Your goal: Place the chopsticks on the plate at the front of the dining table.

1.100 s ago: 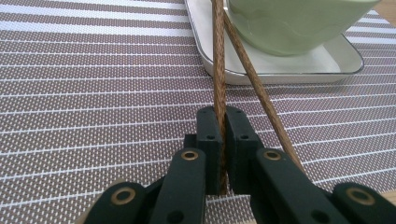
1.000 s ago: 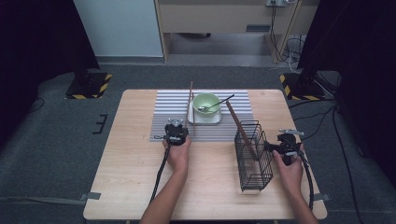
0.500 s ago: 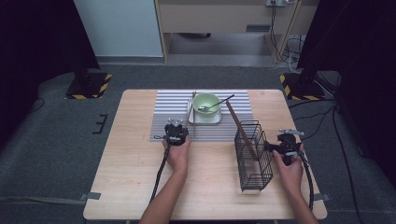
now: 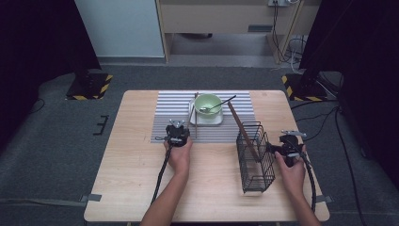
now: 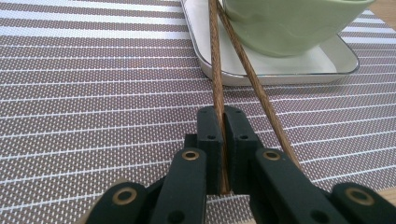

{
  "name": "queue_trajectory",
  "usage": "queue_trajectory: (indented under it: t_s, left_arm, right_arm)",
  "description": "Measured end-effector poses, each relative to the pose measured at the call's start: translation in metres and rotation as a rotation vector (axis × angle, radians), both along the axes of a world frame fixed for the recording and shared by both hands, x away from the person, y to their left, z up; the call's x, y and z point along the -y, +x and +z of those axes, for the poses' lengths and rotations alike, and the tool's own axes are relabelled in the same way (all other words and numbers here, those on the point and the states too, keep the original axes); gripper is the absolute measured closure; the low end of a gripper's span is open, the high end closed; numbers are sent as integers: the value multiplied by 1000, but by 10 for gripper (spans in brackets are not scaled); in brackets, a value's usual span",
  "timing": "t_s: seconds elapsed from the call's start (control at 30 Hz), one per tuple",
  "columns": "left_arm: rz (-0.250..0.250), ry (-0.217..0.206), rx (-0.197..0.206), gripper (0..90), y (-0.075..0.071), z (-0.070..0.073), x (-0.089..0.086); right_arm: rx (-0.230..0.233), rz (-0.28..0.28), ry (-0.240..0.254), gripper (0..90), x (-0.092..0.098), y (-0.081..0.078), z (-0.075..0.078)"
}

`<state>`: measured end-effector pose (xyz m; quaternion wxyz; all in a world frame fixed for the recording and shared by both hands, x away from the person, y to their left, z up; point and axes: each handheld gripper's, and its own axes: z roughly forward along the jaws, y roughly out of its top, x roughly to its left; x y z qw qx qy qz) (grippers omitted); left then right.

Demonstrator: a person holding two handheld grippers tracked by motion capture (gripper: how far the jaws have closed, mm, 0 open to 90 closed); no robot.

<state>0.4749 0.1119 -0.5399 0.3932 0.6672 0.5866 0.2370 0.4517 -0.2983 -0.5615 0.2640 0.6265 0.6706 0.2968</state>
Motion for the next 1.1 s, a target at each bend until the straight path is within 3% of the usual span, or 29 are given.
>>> queue_trajectory:
  t_s: [0.7, 1.1]
  left_arm:
    - [41, 5, -19, 856, 2, 0, -6]
    - [33, -16, -46, 852, 3, -4, -1]
  right_arm:
    - [0, 0, 0, 42, 0, 0, 0]
    - [0, 0, 0, 42, 0, 0, 0]
